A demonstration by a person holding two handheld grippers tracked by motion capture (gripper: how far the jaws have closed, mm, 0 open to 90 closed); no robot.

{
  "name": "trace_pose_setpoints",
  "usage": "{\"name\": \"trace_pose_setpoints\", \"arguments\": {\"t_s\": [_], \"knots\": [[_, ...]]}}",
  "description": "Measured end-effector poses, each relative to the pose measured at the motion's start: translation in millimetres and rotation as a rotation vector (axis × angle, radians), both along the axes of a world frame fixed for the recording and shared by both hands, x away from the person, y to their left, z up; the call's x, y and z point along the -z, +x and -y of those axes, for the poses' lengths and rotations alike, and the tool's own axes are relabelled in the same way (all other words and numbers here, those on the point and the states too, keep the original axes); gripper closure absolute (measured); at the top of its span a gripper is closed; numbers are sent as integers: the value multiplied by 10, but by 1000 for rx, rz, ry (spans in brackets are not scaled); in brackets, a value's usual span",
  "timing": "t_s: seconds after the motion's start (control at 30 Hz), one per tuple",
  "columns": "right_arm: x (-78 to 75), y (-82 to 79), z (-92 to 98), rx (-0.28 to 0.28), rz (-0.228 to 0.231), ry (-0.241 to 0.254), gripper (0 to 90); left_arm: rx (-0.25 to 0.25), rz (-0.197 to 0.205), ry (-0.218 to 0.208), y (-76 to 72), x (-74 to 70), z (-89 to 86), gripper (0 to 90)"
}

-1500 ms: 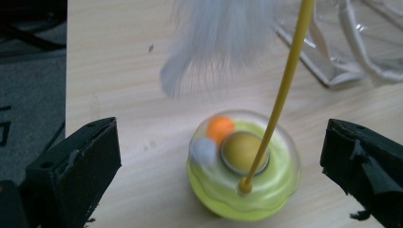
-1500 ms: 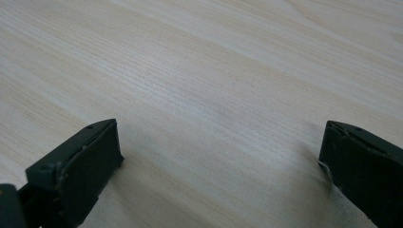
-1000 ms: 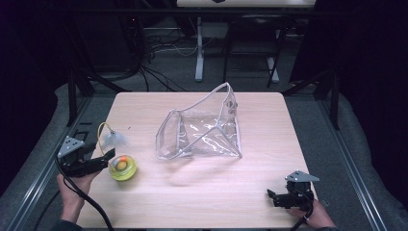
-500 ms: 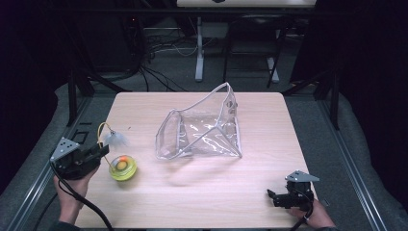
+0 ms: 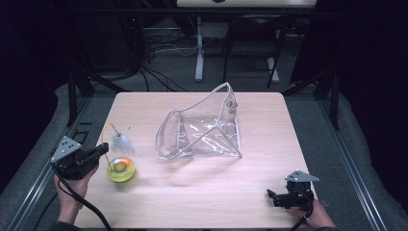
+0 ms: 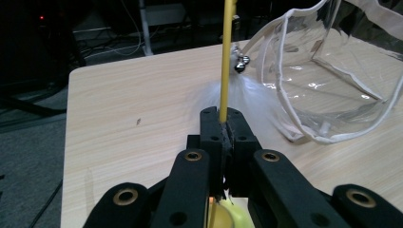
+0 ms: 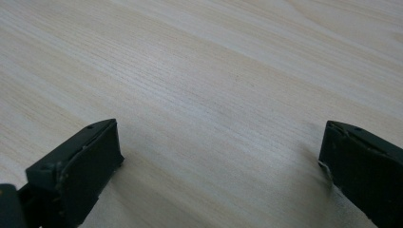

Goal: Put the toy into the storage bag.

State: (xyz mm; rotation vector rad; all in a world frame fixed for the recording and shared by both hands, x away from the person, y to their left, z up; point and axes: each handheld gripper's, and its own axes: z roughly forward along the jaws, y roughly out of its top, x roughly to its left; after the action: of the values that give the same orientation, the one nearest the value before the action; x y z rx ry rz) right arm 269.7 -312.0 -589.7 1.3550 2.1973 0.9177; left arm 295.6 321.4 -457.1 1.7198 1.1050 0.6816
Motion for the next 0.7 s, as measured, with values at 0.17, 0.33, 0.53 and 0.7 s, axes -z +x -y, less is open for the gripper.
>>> {"name": "trace_pose_setpoints", "arguments": {"t_s": [0.17, 0.33, 0.53, 0.7], "knots": [[0, -1, 0, 0, 1, 0, 0, -3, 19, -16, -21, -71, -61, 884], [0, 1, 1, 0, -1, 0, 0, 7, 14, -12, 2, -80, -50, 885], [0, 1, 1, 0, -1, 1, 0, 25, 13, -1, 37, -99, -13, 884], [0, -1, 2, -2, 0, 0, 0, 38, 13, -2, 62, -126, 1, 885]]}}
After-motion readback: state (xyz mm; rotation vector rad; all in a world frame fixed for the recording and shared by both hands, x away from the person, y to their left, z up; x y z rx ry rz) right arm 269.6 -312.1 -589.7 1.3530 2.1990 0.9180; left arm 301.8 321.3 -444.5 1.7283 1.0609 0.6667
